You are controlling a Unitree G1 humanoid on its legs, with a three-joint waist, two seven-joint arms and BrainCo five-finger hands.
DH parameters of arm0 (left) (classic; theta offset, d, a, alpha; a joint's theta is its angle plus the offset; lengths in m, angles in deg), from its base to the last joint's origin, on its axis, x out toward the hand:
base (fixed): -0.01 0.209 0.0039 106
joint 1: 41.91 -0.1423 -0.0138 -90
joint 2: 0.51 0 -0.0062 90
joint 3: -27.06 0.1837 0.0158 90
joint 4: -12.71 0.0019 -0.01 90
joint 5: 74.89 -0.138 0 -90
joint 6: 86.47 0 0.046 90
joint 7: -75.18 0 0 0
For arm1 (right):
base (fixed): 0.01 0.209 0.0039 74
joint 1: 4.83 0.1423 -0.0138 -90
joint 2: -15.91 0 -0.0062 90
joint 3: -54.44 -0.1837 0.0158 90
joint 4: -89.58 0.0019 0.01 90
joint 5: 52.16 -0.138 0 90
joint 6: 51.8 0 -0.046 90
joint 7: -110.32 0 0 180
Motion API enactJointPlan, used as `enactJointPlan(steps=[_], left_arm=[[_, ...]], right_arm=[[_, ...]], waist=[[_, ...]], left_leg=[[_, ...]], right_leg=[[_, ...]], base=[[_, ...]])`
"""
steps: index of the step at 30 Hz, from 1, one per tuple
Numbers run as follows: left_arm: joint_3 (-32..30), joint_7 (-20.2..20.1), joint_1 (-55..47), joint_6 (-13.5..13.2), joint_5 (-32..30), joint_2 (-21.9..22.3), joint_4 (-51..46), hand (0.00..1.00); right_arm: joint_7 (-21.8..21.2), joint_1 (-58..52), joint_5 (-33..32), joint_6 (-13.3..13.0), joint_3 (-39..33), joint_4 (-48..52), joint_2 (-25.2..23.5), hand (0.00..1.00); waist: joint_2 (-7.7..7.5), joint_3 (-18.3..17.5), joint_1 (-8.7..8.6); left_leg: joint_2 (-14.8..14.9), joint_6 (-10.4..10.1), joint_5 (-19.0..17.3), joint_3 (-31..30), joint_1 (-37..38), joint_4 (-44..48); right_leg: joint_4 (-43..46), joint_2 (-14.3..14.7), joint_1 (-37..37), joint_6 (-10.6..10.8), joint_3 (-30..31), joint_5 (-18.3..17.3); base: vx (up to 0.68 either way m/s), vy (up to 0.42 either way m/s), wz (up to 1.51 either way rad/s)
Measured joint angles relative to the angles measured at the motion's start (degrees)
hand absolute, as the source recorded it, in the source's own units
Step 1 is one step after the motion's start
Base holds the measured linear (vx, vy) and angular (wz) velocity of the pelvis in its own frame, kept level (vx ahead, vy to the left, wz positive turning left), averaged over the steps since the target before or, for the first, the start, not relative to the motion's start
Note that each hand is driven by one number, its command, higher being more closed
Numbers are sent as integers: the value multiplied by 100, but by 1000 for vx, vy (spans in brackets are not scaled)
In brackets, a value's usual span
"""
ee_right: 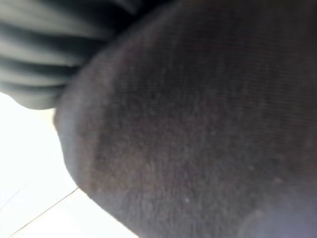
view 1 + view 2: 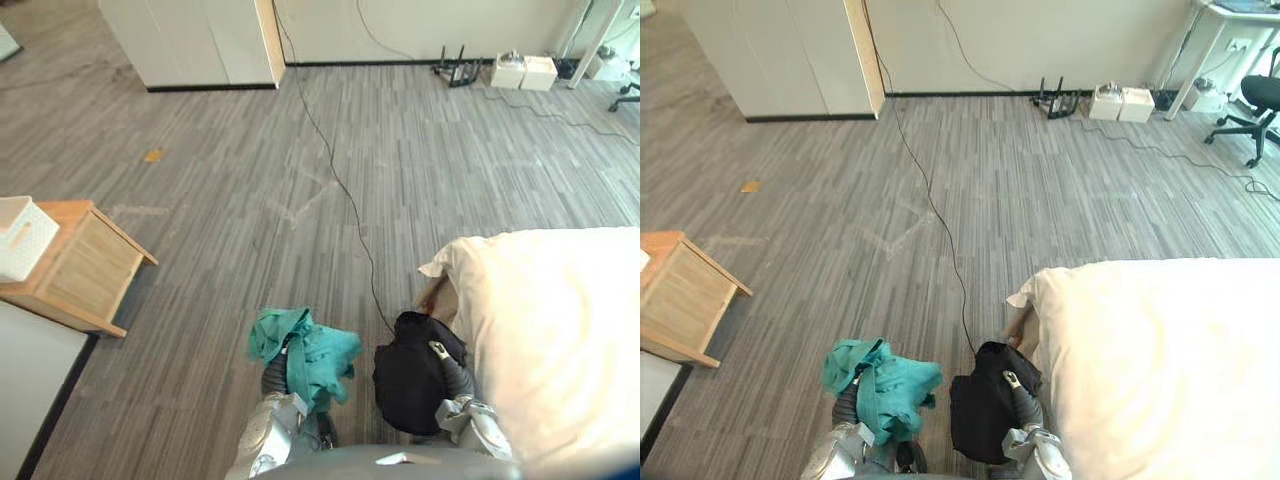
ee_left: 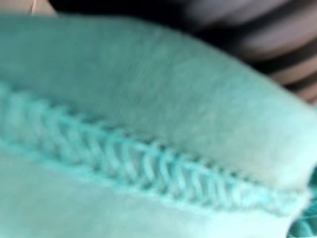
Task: Tidy the bed and pick cloth on bed and put in laundry
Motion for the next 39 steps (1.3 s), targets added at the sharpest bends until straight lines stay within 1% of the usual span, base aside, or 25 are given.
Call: enactJointPlan(steps=[1,2,4,6,7,8,10,12,14,15,16,18,19,20,22,25,27,28,30,31,32,33,34,38,39], left_arm=[[-14,0,1,0,30,8,-24,100],[-29,2,0,3,52,55,-51,100],[-27,8,7,8,62,132,-52,100],[6,13,-8,15,99,178,-54,100],[24,12,-19,16,99,197,-55,100],[16,12,-27,16,98,195,-47,100],[19,9,-11,5,94,241,-42,100],[11,6,-2,-2,91,245,-90,100],[19,2,-5,-1,82,248,-91,100],[20,-4,-16,-2,48,250,-94,100],[17,-18,-8,-4,9,224,-94,100],[25,-26,-18,-3,-69,201,-94,100],[121,-22,-39,-9,-96,196,-99,100],[157,-18,-63,-9,-166,161,-98,100],[195,-8,-63,-9,-187,155,-102,100],[242,18,36,-8,-184,139,-104,100],[251,28,102,13,-185,114,-100,100],[253,44,135,27,-186,91,-99,100],[254,127,154,27,-186,64,-100,100],[248,161,149,28,-185,-1,-98,100],[248,176,132,28,-184,-40,-84,100],[252,226,155,34,-183,-80,22,100],[268,239,194,53,-182,-22,110,100],[480,224,239,60,-183,11,115,100],[492,226,232,63,-165,43,115,100]], right_arm=[[1,7,1,0,0,35,8,100],[11,2,2,4,-2,160,11,100],[46,2,4,8,1,325,10,100],[57,-23,4,4,29,492,7,100],[57,-74,4,4,37,550,9,100],[55,-120,5,4,53,536,2,100],[33,-158,4,0,76,512,-40,100],[12,-157,5,7,142,509,-51,100],[4,-162,6,8,189,504,-55,100],[3,-166,9,9,190,505,-58,100],[4,-161,12,16,190,504,-71,100],[22,-136,18,20,185,506,-170,100],[71,-168,25,30,182,499,-174,100],[113,-173,29,51,224,498,-183,100],[185,-199,28,54,313,511,-210,100],[209,-230,25,56,302,523,-235,100],[192,-257,12,48,279,588,-231,100],[175,-256,10,41,277,593,-229,100],[116,-335,3,21,267,595,-238,100],[77,-341,3,21,289,595,-251,100],[54,-339,3,22,295,593,-250,100],[61,-353,2,23,251,591,-248,100],[72,-245,2,21,160,598,-221,100],[117,-128,0,49,-65,738,-172,100],[110,-145,4,85,-75,838,-165,100]], waist=[[-7,33,6],[4,54,-2],[-11,61,7],[-98,108,26],[-123,119,70],[-187,122,164],[-320,79,166],[-470,45,269],[-560,-26,275],[-604,-115,283],[-665,-183,290],[-755,-192,278],[-757,-197,229],[-709,-200,229],[-569,-190,114],[-435,-136,-27],[-309,-51,-66],[-274,-30,-86],[-247,-2,-132],[-340,3,-78],[-387,1,-43],[-383,-7,-42],[-204,53,-21],[-85,35,-149],[-22,-31,-168]], left_leg=[[15,-50,86,6,-96,116],[-69,-192,-192,48,-155,-78],[-224,-181,-294,92,-154,-787],[-442,-182,-29,372,-87,-1853],[-539,-69,376,486,-56,-2397],[-589,164,556,547,33,-2500],[-768,470,565,621,217,-2764],[-810,608,342,749,251,-2627],[-898,641,169,850,419,-2659],[-971,641,47,844,517,-2751],[-1048,653,-74,824,586,-2785],[-1225,702,-303,690,855,-2845],[-1300,704,-446,556,1094,-2904],[-1333,696,-509,440,1340,-2976],[-1323,689,-531,141,1751,-3214],[-1162,664,-542,-267,2119,-3374],[-955,539,-627,-528,2297,-3382],[-854,488,-656,-665,2376,-3379],[-670,180,-916,-873,2564,-3377],[-621,38,-1094,-894,2701,-3333],[-569,-86,-1260,-901,2778,-3282],[-418,-235,-1445,-936,2896,-3179],[-281,-245,-1448,-942,2910,-3064],[-47,-380,-1178,-1045,2777,-2298],[49,-500,-984,-1086,2487,-1671]], right_leg=[[-16,-2,28,-8,48,14],[-26,1,36,-22,54,32],[-77,-24,70,-46,15,17],[-297,-88,304,-20,-25,27],[-455,-96,462,5,-11,27],[-536,-137,552,63,60,35],[-575,-285,577,468,102,299],[-521,-384,571,534,178,492],[105,-500,378,640,285,591],[834,-590,50,668,296,616],[1741,-710,-366,827,292,729],[3357,-978,-1111,1141,281,1642],[4221,-1154,-1426,1035,263,1791],[4769,-1273,-1734,712,159,1470],[4920,-1302,-2140,515,-90,1021],[3768,-988,-2776,458,-91,483],[2512,-762,-2992,505,-66,539],[1726,-729,-3034,540,-69,756],[526,-711,-3091,571,-19,1393],[-14,-735,-3096,638,85,1734],[-197,-745,-3073,675,100,2130],[-47,-631,-3000,533,50,2755],[332,-486,-3090,365,21,2428],[1716,-523,-3388,71,-108,1335],[1841,-484,-3348,15,-209,1075]], base=[[68,-26,-8],[81,-23,-5],[100,-1,-3],[197,48,-7],[260,87,-17],[302,98,-12],[411,136,5],[340,134,-9],[300,129,-4],[342,154,12],[418,175,18],[357,132,30],[370,104,43],[448,108,47],[365,58,65],[342,-55,77],[368,-176,78],[424,-260,88],[391,-274,66],[350,-279,20],[460,-387,13],[438,-387,4],[491,-436,3],[353,-317,16],[332,-273,17]])
